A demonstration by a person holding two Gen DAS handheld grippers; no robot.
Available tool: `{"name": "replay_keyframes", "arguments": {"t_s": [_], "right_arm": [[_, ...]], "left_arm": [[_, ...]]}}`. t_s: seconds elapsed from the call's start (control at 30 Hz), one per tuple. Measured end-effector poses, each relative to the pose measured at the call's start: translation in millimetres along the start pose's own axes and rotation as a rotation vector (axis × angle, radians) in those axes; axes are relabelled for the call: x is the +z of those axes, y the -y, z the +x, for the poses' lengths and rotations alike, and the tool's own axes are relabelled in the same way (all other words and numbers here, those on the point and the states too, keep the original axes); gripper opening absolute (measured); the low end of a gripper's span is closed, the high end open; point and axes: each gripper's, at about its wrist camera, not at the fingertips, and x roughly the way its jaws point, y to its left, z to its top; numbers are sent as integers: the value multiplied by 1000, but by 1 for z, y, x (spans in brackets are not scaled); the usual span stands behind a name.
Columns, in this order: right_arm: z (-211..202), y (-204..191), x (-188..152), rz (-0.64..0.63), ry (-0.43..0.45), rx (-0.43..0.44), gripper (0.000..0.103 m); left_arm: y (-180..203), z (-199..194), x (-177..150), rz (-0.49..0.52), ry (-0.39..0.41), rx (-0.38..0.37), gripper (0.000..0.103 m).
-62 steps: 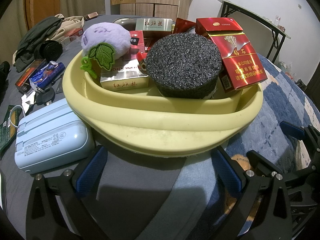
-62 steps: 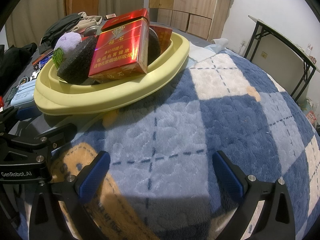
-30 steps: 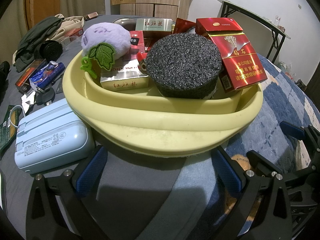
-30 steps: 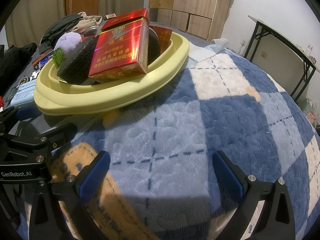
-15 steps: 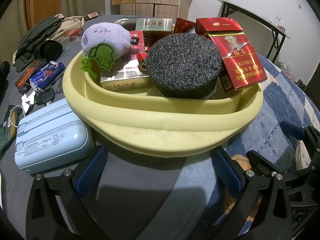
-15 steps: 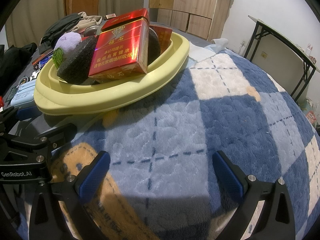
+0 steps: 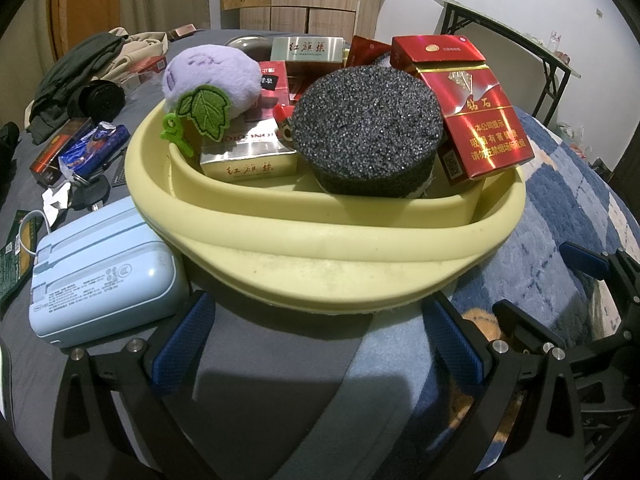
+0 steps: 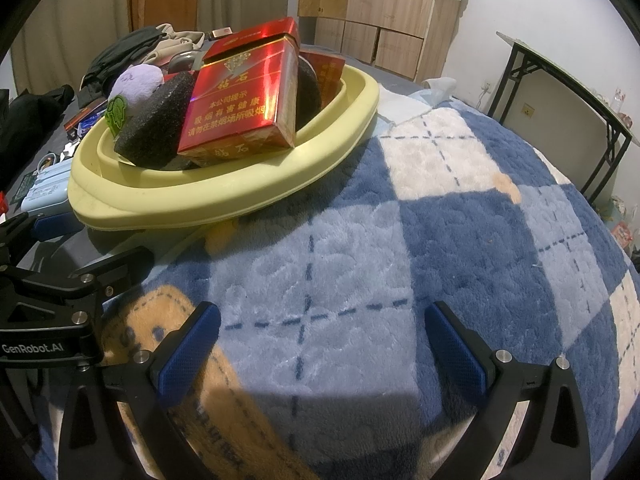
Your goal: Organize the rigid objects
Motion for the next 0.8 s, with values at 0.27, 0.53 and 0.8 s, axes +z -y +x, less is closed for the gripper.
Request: {"name": "replay_keyframes", "arguments": {"t_s": [0.27,0.53,0.8], "right_arm": [[-2,-1,-1,1,0,1,103],[-3,-2,-1,2,0,2,103],[-3,-1,0,1,0,0,103]], "left_arm": [[1,0,-1,0,0,0,103],[1,0,-1,0,1,0,103],[1,0,0,0,1,0,103]]}}
